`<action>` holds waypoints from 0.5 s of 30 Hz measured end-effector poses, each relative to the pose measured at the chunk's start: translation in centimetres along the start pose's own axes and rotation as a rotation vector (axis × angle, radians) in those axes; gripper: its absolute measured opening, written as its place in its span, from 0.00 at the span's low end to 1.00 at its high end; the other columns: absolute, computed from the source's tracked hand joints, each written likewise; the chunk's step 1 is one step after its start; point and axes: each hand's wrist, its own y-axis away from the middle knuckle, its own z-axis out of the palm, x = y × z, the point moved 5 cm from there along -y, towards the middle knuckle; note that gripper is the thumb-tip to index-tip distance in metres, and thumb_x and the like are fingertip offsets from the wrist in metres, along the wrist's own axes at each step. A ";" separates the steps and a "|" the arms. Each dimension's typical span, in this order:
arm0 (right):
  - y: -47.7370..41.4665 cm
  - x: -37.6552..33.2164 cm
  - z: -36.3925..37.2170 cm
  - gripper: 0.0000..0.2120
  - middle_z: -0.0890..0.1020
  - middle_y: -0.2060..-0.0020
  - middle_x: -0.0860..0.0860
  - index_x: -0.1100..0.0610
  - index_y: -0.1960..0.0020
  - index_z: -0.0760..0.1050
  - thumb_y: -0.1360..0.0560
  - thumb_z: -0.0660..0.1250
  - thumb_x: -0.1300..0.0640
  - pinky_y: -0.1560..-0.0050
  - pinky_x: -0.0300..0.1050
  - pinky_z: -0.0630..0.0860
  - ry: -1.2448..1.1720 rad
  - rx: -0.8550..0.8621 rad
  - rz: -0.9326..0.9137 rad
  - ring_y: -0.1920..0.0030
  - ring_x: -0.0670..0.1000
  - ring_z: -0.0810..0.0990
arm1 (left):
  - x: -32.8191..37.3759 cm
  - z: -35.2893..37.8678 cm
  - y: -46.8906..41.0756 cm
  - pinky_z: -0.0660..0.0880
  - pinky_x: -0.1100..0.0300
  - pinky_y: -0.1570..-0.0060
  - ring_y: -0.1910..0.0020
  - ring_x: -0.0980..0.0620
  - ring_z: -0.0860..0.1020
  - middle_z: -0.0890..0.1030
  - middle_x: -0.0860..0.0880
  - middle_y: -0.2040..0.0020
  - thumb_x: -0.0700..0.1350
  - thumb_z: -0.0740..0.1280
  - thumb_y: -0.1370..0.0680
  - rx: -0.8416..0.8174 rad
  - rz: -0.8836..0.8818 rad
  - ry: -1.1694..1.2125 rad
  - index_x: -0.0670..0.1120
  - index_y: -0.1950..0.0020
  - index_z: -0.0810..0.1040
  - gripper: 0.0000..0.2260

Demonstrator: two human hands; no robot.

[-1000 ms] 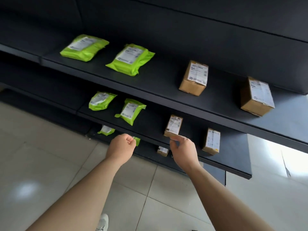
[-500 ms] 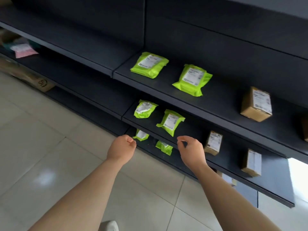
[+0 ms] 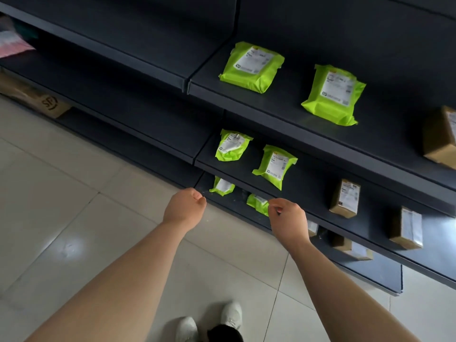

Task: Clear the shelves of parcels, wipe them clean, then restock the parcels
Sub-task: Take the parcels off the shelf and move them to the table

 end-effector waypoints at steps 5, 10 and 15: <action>-2.9 2.5 3.8 0.12 0.82 0.60 0.51 0.53 0.45 0.81 0.22 0.60 0.58 0.62 0.42 0.75 0.004 -0.034 0.062 0.65 0.51 0.79 | -1.5 3.6 -3.8 0.75 0.57 0.46 0.47 0.49 0.79 0.81 0.48 0.45 0.45 0.61 0.21 -0.031 0.010 -0.020 0.45 0.42 0.78 0.11; -7.1 6.2 8.4 0.12 0.83 0.52 0.53 0.52 0.41 0.79 0.21 0.61 0.57 0.53 0.46 0.78 -0.003 -0.067 0.110 0.58 0.53 0.81 | -3.6 9.4 -8.7 0.74 0.59 0.48 0.46 0.49 0.78 0.81 0.48 0.44 0.45 0.62 0.21 -0.070 -0.003 0.008 0.45 0.41 0.78 0.11; -11.5 11.2 14.0 0.14 0.83 0.46 0.53 0.54 0.38 0.79 0.20 0.61 0.56 0.46 0.46 0.77 0.013 -0.078 0.133 0.47 0.54 0.80 | -6.8 15.7 -14.0 0.70 0.63 0.50 0.46 0.50 0.78 0.81 0.48 0.44 0.46 0.63 0.22 -0.083 0.001 0.025 0.45 0.41 0.78 0.11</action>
